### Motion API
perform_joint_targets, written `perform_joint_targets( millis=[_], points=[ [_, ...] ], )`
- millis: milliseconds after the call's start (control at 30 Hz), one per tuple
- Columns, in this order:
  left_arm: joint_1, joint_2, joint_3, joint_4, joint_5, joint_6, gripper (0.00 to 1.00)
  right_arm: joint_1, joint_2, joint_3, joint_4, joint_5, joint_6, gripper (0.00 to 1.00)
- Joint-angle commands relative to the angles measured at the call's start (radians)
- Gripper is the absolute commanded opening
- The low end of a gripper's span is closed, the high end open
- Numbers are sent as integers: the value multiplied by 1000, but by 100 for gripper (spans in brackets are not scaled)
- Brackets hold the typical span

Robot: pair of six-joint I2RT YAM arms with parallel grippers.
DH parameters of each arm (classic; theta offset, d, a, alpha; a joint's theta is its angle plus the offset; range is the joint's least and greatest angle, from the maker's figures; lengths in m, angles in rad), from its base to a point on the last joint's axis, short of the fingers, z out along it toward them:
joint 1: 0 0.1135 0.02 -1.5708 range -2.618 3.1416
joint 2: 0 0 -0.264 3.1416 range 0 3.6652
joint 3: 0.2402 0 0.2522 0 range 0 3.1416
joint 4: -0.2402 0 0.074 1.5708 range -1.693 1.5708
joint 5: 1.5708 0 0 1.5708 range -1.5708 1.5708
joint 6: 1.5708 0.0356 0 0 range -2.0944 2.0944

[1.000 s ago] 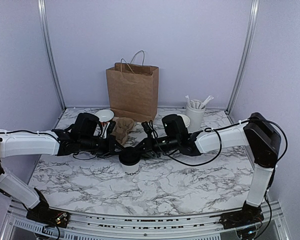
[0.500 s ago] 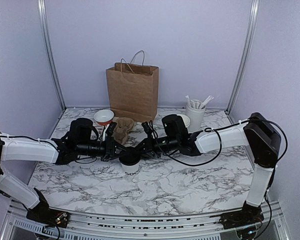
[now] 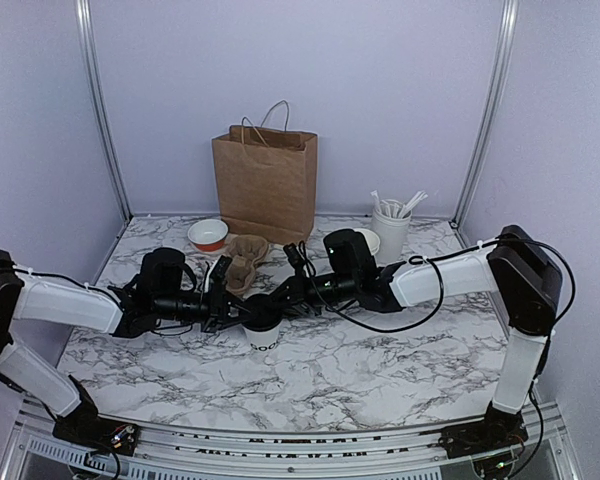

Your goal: Pack the takeout coffee

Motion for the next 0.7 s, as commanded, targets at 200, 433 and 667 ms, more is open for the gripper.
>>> perform_joint_targets(
  millis=[200, 433, 667],
  points=[
    [5, -87, 111, -99, -11, 32, 0, 0, 5, 4, -18, 9, -16, 0],
    [60, 21, 80, -92, -31, 44, 0, 1, 14, 4, -20, 7, -18, 0],
    [67, 132, 41, -91, -14, 38, 0, 0, 14, 3, -19, 5, -20, 0]
  ],
)
